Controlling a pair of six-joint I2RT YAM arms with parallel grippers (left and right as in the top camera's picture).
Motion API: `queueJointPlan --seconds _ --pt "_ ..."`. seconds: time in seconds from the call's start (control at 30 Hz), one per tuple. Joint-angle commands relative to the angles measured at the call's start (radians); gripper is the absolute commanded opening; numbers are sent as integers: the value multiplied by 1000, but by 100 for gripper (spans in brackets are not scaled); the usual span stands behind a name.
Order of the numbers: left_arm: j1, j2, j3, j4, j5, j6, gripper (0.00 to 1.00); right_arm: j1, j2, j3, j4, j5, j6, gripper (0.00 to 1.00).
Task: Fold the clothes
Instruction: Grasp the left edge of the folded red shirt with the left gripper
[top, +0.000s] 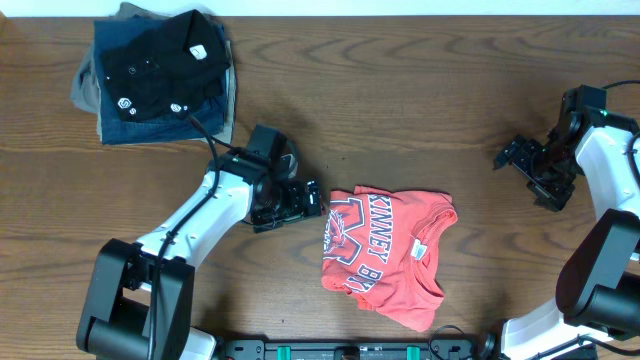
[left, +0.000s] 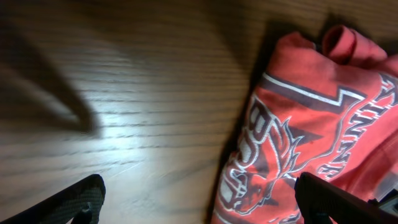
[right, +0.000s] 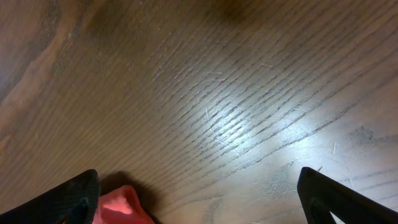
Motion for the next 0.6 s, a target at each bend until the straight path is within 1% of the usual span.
queueJointPlan --seconds 0.0,0.37,0.57 --pt "1 12 -37 36 71 21 98 -3 -6 12 0 3 -12 99" --pt "-57 13 -59 147 79 21 98 -3 -6 12 0 3 -12 99" --pt "-63 44 -59 192 20 6 98 -3 -6 12 0 3 -12 99"
